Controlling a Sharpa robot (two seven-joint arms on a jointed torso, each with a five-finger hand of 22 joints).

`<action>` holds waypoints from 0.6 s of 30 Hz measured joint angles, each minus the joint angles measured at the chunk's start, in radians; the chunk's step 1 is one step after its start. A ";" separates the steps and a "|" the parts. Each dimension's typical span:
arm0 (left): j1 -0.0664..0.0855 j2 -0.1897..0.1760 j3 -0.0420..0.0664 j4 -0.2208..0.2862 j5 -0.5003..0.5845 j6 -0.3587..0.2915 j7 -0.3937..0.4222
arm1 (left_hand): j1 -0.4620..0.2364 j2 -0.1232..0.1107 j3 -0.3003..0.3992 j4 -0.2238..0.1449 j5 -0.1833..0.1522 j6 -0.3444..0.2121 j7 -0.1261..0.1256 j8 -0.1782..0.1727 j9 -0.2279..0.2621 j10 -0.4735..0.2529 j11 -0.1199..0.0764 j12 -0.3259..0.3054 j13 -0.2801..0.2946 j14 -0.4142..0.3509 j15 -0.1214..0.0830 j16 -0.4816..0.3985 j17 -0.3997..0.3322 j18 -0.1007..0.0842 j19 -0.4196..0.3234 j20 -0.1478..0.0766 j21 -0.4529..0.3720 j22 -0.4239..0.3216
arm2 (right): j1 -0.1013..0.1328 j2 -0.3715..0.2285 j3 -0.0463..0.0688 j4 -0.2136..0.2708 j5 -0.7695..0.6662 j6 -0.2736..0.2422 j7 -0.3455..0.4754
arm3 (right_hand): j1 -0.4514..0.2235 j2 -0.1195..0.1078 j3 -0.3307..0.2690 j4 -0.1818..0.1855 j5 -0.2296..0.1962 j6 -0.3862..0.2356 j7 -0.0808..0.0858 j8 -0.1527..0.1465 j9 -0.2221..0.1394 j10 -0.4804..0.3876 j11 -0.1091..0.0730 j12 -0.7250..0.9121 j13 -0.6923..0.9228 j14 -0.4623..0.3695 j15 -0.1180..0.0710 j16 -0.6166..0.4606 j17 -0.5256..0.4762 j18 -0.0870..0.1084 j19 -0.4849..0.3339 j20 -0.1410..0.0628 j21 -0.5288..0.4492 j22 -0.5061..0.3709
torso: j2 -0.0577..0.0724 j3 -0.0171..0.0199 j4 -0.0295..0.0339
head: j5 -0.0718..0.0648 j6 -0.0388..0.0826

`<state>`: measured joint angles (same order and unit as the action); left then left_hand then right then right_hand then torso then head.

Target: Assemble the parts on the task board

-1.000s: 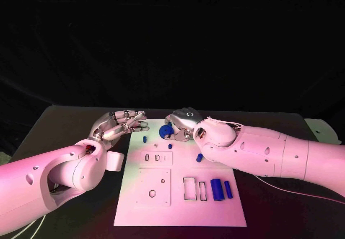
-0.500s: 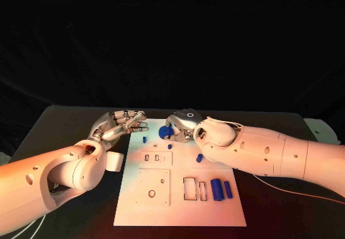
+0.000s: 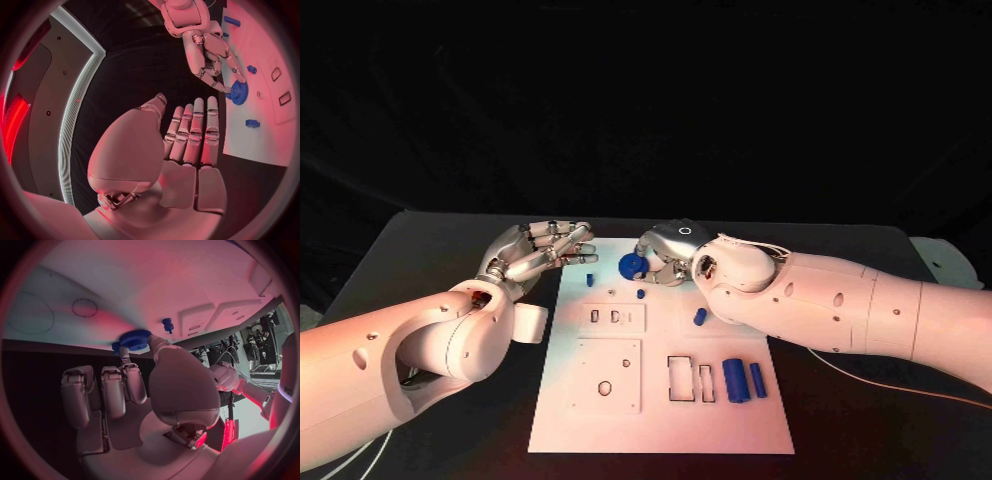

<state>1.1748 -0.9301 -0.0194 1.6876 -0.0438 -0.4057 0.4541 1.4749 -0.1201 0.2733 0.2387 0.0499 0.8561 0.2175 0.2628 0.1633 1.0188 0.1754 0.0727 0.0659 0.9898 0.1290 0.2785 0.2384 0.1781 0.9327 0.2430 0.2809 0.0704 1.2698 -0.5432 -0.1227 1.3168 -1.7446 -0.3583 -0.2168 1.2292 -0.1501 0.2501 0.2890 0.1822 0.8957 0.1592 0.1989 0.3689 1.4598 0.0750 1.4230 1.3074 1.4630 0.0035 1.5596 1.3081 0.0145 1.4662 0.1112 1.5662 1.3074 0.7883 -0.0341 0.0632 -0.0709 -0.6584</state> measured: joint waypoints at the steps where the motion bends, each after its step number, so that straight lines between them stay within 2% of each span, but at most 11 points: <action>1: 0.000 0.000 0.000 0.000 0.000 0.000 0.000 | 0.000 0.000 0.000 0.000 0.000 0.000 0.000 0.000 0.000 0.000 0.000 0.000 0.000 0.000 0.000 0.000 0.000 0.000 0.000 0.000 0.000 0.000 | 0.000 -0.003 0.000 0.003 0.000 0.000 0.000 | 0.000 0.000 0.002 -0.001 0.000 0.003 -0.001 0.000 0.001 0.000 0.000 0.000 0.000 0.000 0.000 0.000 0.000 0.000 0.000 0.000 0.000 0.000 | 0.000 0.0000 -0.0001 | 0.000 0.000; 5: 0.000 0.000 0.000 -0.002 0.000 0.000 0.000 | 0.000 0.000 0.000 0.000 0.000 0.000 0.000 0.000 0.000 0.000 0.000 0.000 0.000 0.000 0.000 0.000 0.001 0.000 0.000 0.000 0.000 0.000 | 0.000 -0.028 0.000 0.027 0.001 -0.007 -0.002 | 0.000 0.000 0.004 0.002 0.004 0.005 -0.002 0.000 0.001 0.000 0.000 0.000 0.000 0.000 0.000 0.000 0.000 0.000 0.000 0.000 0.000 0.000 | 0.000 0.0005 -0.0001 | 0.000 -0.001; 9: 0.000 0.000 0.000 -0.003 0.000 0.000 0.000 | 0.000 0.000 0.000 0.000 0.000 0.000 0.000 0.000 0.000 0.000 0.000 0.000 0.000 0.000 0.000 0.000 0.001 0.000 0.000 0.000 0.000 0.000 | 0.000 -0.080 0.001 0.075 0.004 -0.033 -0.003 | 0.000 0.000 0.016 -0.003 0.013 0.008 -0.006 0.000 0.001 0.000 0.000 0.009 0.000 0.000 0.000 0.000 0.000 0.000 0.000 0.000 0.000 0.000 | 0.000 0.0006 0.0002 | -0.001 0.000; 14: 0.000 -0.001 0.000 -0.005 0.000 0.001 0.000 | 0.000 0.000 0.000 0.000 0.000 0.000 0.000 -0.004 0.000 0.000 0.000 0.000 0.000 0.000 0.000 0.000 0.002 0.000 0.000 0.000 -0.004 0.000 | 0.017 -0.180 0.007 0.145 0.048 -0.092 0.010 | 0.019 -0.013 0.041 -0.008 0.024 0.008 -0.006 -0.010 0.001 0.000 0.000 0.009 0.000 0.000 0.000 0.000 0.000 0.000 0.000 0.000 0.000 0.000 | -0.002 0.0006 -0.0024 | 0.000 0.004; 18: 0.000 -0.003 0.000 -0.006 0.000 0.002 0.000 | 0.000 0.000 0.000 0.000 0.000 0.000 0.000 -0.004 0.000 0.000 0.000 0.000 0.000 0.000 0.000 0.000 0.002 0.000 0.000 0.000 -0.004 -0.001 | 0.039 -0.277 0.011 0.188 0.159 -0.125 0.074 | 0.053 -0.033 0.050 -0.017 0.016 0.011 -0.009 -0.016 0.001 -0.003 -0.002 -0.009 0.000 0.000 0.000 0.000 0.000 0.000 0.000 0.000 -0.002 0.000 | -0.003 0.0017 -0.0080 | -0.001 0.008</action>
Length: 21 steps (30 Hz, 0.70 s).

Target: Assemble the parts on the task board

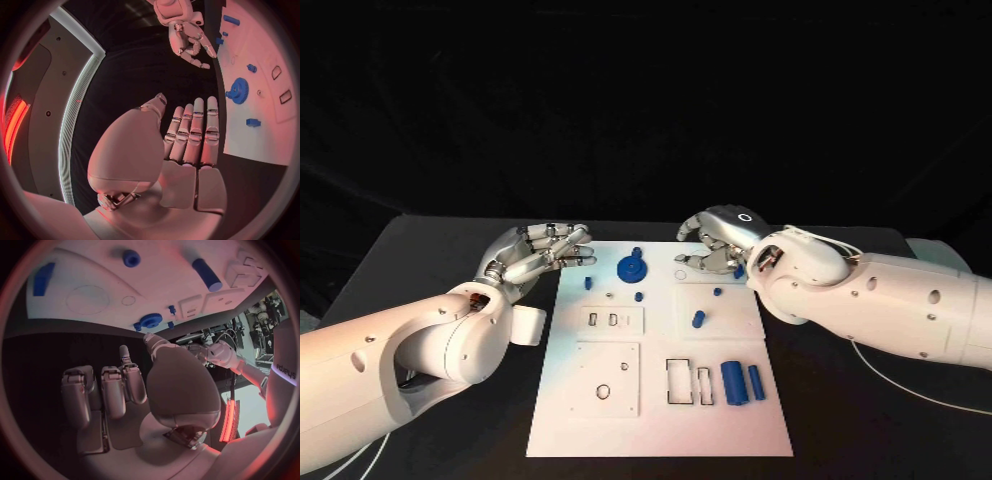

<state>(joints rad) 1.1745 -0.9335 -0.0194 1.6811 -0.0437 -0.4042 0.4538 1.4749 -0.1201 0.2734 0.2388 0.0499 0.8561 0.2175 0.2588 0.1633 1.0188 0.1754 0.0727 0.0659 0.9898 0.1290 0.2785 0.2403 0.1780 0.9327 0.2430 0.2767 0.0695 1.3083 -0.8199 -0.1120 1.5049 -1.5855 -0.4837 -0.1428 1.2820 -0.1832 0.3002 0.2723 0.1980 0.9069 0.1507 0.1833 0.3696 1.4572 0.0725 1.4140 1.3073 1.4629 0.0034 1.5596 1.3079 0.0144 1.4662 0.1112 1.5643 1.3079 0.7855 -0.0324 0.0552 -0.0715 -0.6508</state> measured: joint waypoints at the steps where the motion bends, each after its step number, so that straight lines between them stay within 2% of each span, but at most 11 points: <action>1: 0.000 0.000 0.000 0.000 0.000 0.000 0.000 | 0.000 0.000 0.000 0.000 0.000 0.000 0.000 0.000 0.000 0.000 0.000 0.000 0.000 0.000 0.000 0.000 0.000 0.000 0.000 0.000 0.000 0.000 | 0.003 -0.018 0.000 0.003 0.031 -0.004 0.020 | 0.014 -0.007 0.004 -0.004 0.016 0.002 -0.002 0.000 0.000 -0.003 -0.003 -0.004 0.000 0.000 0.000 0.000 0.000 0.000 0.000 0.000 -0.002 0.000 | 0.000 0.0007 -0.0021 | -0.001 0.001; 4: 0.000 0.000 0.000 -0.001 0.000 0.000 0.000 | 0.000 0.000 0.000 0.000 0.000 0.000 0.000 0.000 0.000 0.000 0.000 0.000 0.000 0.000 0.000 0.000 0.000 0.000 0.000 0.000 0.000 0.000 | 0.006 -0.063 0.000 0.007 0.114 -0.011 0.078 | 0.032 -0.025 0.006 -0.007 0.033 0.003 -0.003 -0.006 0.000 -0.003 -0.003 -0.005 0.000 0.000 0.000 0.000 0.000 0.000 0.000 0.000 -0.002 0.000 | -0.002 0.0027 -0.0079 | -0.001 0.004; 8: 0.000 0.005 0.000 -0.004 0.000 0.001 0.000 | 0.000 0.000 0.000 0.000 0.000 0.000 0.000 0.000 0.000 0.000 0.000 0.000 0.000 0.000 0.000 0.000 0.000 0.000 0.000 0.000 0.000 0.000 | 0.006 -0.121 -0.001 0.007 0.215 -0.012 0.156 | 0.062 -0.030 0.011 -0.022 0.050 0.006 -0.004 -0.008 0.000 -0.003 -0.003 -0.005 0.000 0.004 -0.004 0.000 0.000 0.000 0.000 0.000 -0.002 0.000 | -0.005 0.0058 -0.0128 | -0.013 0.007; 12: 0.000 0.010 0.000 -0.004 0.000 0.002 0.000 | 0.000 0.000 0.000 0.000 0.000 0.000 0.000 0.000 0.000 0.000 0.000 0.000 0.000 0.000 0.000 0.000 0.000 0.000 0.000 0.000 0.000 0.000 | -0.004 -0.159 -0.004 -0.012 0.277 -0.008 0.207 | 0.080 -0.032 0.016 -0.033 0.054 0.010 0.001 -0.011 0.000 -0.003 -0.003 -0.005 0.000 0.004 -0.004 0.000 0.000 0.000 0.000 0.000 -0.002 0.000 | -0.006 0.0078 -0.0162 | -0.020 0.010; 15: 0.000 0.013 0.000 -0.005 0.000 0.004 0.000 | 0.000 0.000 0.000 0.000 0.000 0.000 0.000 0.000 0.000 0.000 0.000 0.000 0.000 0.000 0.000 0.000 0.000 0.000 0.000 0.000 0.000 0.000 | -0.012 -0.179 -0.006 -0.033 0.308 0.001 0.233 | 0.089 -0.040 0.019 -0.036 0.054 0.010 0.001 -0.011 0.000 -0.003 -0.003 -0.005 0.000 0.004 -0.004 0.000 0.000 0.000 0.000 0.000 -0.002 0.000 | -0.007 0.0098 -0.0178 | -0.024 0.010; 21: 0.000 0.014 0.000 -0.007 0.000 0.005 0.000 | 0.000 0.000 0.000 0.000 0.000 0.000 0.000 0.000 0.000 0.000 0.000 0.000 0.000 0.000 0.000 0.000 0.000 0.000 0.000 0.000 0.000 0.000 | -0.025 -0.190 -0.007 -0.069 0.343 0.021 0.262 | 0.096 -0.039 0.021 -0.038 0.054 0.007 0.004 -0.015 0.000 -0.003 -0.003 -0.005 0.001 0.004 -0.004 0.000 0.000 0.000 0.000 0.000 -0.002 0.000 | -0.007 0.0132 -0.0196 | -0.024 0.007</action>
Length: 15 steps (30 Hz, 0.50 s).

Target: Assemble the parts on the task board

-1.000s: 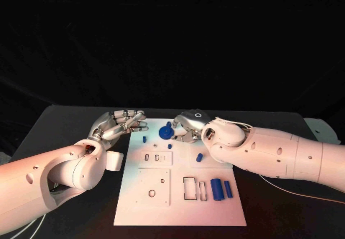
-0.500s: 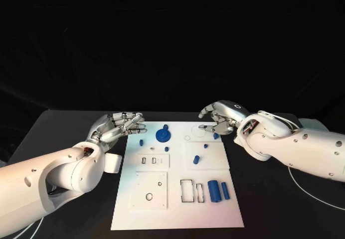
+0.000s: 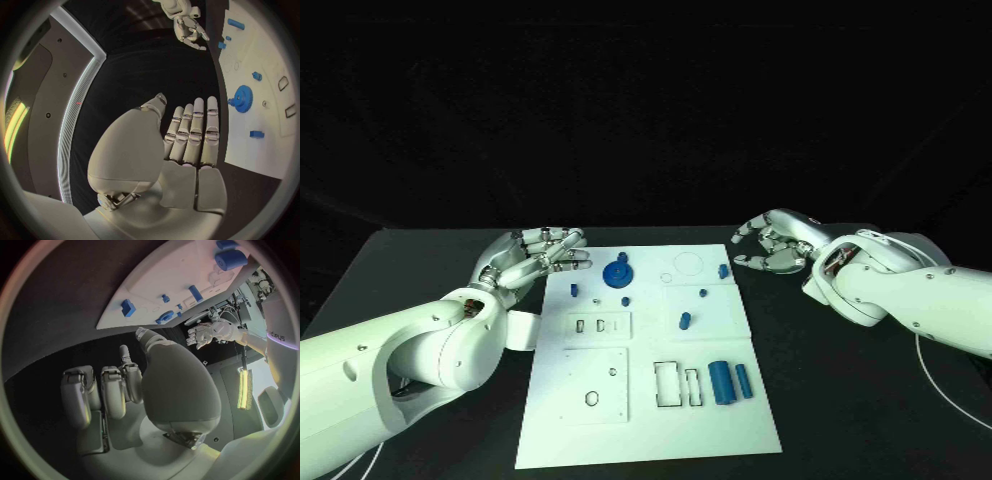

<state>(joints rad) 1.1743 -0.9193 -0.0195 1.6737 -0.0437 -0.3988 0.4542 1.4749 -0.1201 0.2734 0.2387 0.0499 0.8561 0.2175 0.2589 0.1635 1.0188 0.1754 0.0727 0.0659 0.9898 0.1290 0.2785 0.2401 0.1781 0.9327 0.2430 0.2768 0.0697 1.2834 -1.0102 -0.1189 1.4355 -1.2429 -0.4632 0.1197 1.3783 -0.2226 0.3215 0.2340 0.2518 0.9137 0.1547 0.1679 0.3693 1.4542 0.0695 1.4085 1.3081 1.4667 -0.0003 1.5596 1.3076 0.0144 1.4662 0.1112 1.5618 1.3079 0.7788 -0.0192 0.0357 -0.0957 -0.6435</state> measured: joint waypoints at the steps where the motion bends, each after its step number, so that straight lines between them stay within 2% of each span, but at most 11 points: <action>1: 0.000 0.000 0.000 0.000 0.000 0.000 0.000 | 0.000 0.000 0.000 0.000 0.000 0.000 0.000 0.000 0.000 0.000 0.000 0.000 0.000 0.000 0.000 0.000 0.000 0.000 0.000 0.000 0.000 0.000 | -0.001 0.001 0.000 -0.004 0.002 0.002 0.002 | 0.000 0.000 0.000 0.000 0.000 0.000 0.000 0.000 0.000 0.000 0.000 0.000 0.000 0.000 0.000 0.000 0.000 0.000 0.000 0.000 0.000 0.000 | 0.000 0.0000 -0.0001 | 0.000 0.000; 6: 0.000 0.002 0.000 -0.001 0.000 0.002 0.000 | 0.000 0.000 0.000 0.000 0.000 0.000 0.000 0.000 0.000 0.000 0.000 0.000 0.000 0.000 0.000 0.000 0.000 0.000 0.000 0.000 0.000 0.000 | -0.009 0.013 0.000 -0.036 0.018 0.020 0.012 | 0.000 0.000 0.000 -0.001 0.000 0.000 0.000 0.000 0.000 0.000 0.000 0.000 0.000 0.000 0.000 0.000 0.000 0.000 0.000 0.000 0.000 0.000 | 0.000 0.0000 0.0012 | 0.001 -0.004; 15: 0.000 0.002 0.000 -0.002 0.000 0.004 0.000 | 0.000 0.000 0.000 0.000 0.000 0.000 0.000 0.000 0.000 0.000 0.000 0.000 0.000 0.000 0.000 0.000 0.000 0.000 0.000 0.000 0.000 0.000 | -0.035 0.044 -0.002 -0.074 0.033 0.046 0.020 | 0.004 -0.004 0.000 -0.005 0.000 -0.004 0.003 -0.004 0.000 -0.004 0.004 -0.005 0.000 0.000 0.000 0.000 0.000 0.000 0.000 0.000 0.000 0.000 | 0.000 -0.0025 0.0044 | 0.000 -0.009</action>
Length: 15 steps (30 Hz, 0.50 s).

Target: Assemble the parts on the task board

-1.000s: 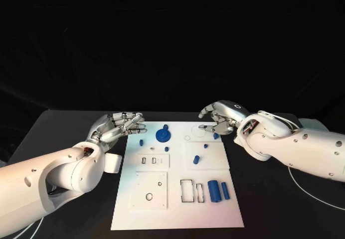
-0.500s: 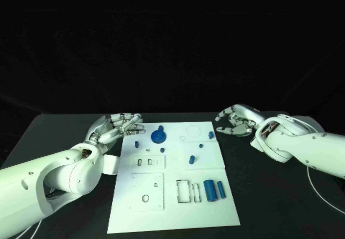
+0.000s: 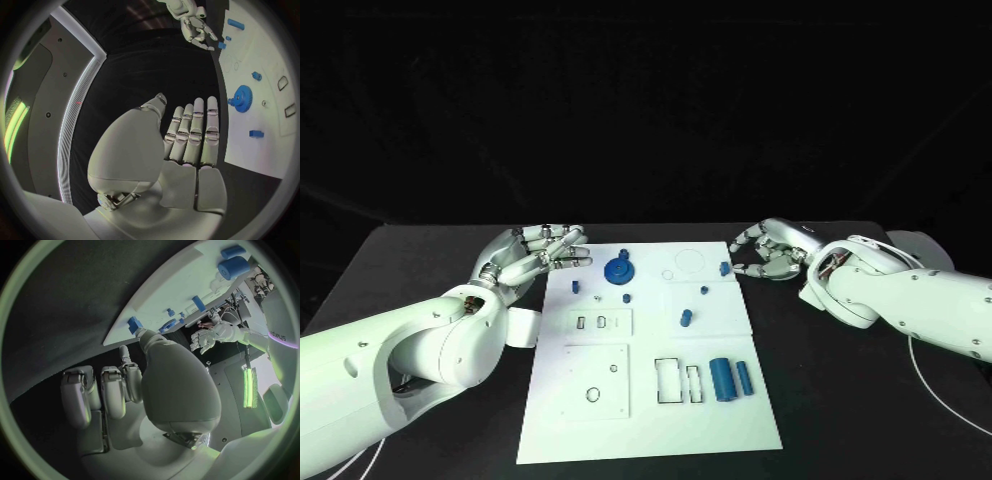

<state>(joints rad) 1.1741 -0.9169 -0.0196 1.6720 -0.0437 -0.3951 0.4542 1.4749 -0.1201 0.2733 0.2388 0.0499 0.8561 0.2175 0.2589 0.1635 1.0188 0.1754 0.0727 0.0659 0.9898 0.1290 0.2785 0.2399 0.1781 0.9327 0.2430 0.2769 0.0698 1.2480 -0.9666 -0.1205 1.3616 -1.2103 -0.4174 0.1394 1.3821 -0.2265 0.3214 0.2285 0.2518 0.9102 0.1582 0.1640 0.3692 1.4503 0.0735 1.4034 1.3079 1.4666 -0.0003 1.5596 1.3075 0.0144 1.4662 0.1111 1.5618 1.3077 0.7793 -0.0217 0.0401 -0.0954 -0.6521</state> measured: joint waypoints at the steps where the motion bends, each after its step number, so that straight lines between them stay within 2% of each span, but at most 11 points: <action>1: 0.000 0.000 0.000 0.000 0.000 0.000 0.000 | 0.000 0.000 0.000 0.000 0.000 0.000 0.000 0.000 0.000 0.000 0.000 0.000 0.000 0.000 0.000 0.000 0.000 0.000 0.000 0.000 0.000 0.000 | -0.002 0.003 0.000 -0.003 0.001 0.002 0.000 | 0.000 0.000 0.000 0.000 0.000 0.000 0.000 0.000 0.000 0.000 0.000 0.000 0.000 0.000 0.000 0.000 0.000 0.000 0.000 0.000 0.000 0.000 | 0.000 -0.0004 0.0008 | 0.000 -0.001; 9: 0.000 -0.001 0.000 -0.001 0.000 0.001 0.000 | 0.000 0.000 0.000 0.000 0.000 0.000 0.000 0.000 0.000 0.000 0.000 0.000 0.000 0.000 0.000 0.000 0.000 0.000 0.000 0.000 0.000 0.000 | -0.022 0.021 0.000 -0.019 0.006 0.016 0.001 | 0.000 0.000 0.000 0.000 0.000 0.000 0.000 -0.004 0.000 0.000 0.000 0.000 0.000 0.000 0.000 0.000 0.000 0.000 0.000 0.000 0.000 0.000 | 0.000 0.0000 0.0018 | 0.003 -0.005; 15: 0.000 -0.001 0.000 -0.001 0.000 0.001 0.000 | 0.000 0.000 0.000 0.000 0.000 0.000 0.000 0.000 0.000 0.000 0.000 0.000 0.000 0.000 0.000 0.000 0.000 0.000 0.000 0.000 0.000 0.000 | -0.027 0.029 0.000 -0.020 0.007 0.021 0.002 | 0.000 0.000 0.000 0.000 0.000 -0.003 0.003 -0.004 0.000 0.000 0.000 0.000 0.000 0.000 0.000 0.000 0.000 0.000 0.000 0.000 0.000 0.000 | -0.001 0.0006 0.0009 | 0.005 -0.006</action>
<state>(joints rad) 1.1741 -0.9184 -0.0196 1.6708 -0.0437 -0.3945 0.4542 1.4749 -0.1201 0.2733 0.2387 0.0499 0.8561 0.2175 0.2589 0.1635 1.0188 0.1754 0.0727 0.0659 0.9898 0.1290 0.2785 0.2399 0.1781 0.9327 0.2430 0.2769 0.0699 1.2215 -0.9375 -0.1203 1.3420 -1.2030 -0.3962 0.1411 1.3821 -0.2265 0.3214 0.2286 0.2518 0.9074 0.1611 0.1600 0.3690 1.4505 0.0734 1.4034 1.3078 1.4666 -0.0003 1.5596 1.3074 0.0144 1.4662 0.1112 1.5619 1.3075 0.7783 -0.0211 0.0409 -0.0905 -0.6580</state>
